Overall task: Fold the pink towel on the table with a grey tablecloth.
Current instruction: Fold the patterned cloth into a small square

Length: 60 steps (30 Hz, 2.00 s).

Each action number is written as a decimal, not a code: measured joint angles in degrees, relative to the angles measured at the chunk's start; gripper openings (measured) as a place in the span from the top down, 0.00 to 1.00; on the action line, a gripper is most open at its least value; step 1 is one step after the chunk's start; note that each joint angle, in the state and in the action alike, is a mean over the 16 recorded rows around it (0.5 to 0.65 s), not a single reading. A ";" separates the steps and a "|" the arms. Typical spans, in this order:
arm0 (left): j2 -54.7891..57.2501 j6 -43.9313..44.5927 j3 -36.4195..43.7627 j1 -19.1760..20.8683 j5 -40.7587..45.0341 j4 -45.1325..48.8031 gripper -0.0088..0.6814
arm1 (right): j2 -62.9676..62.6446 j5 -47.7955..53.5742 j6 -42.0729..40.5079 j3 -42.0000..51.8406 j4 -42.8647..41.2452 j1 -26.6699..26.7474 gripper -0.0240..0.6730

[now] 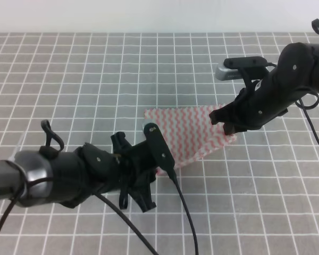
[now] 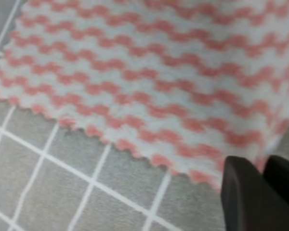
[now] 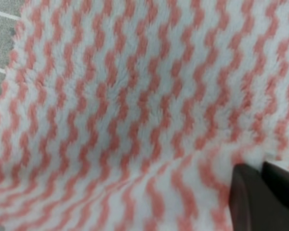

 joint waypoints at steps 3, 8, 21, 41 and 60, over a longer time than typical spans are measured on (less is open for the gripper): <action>-0.02 -0.02 -1.17 0.00 -0.73 -1.50 0.87 | 0.08 -0.06 -0.08 -0.02 -0.07 0.01 0.99; 0.53 -0.02 -4.02 0.18 -1.30 -3.99 0.97 | -0.08 -0.49 -0.17 -0.02 -0.28 -0.01 0.99; 4.42 -0.02 -11.91 2.23 -1.51 -9.58 0.99 | 0.92 -2.44 -0.18 0.00 -2.26 -0.45 0.99; 9.95 0.07 -16.14 3.82 -3.78 -10.80 0.99 | 4.74 -6.42 -0.18 -1.69 -2.84 -1.29 0.99; 12.37 0.15 -20.60 6.85 -1.08 -10.70 0.99 | 6.67 -8.42 -0.42 -4.52 -5.13 -2.62 0.99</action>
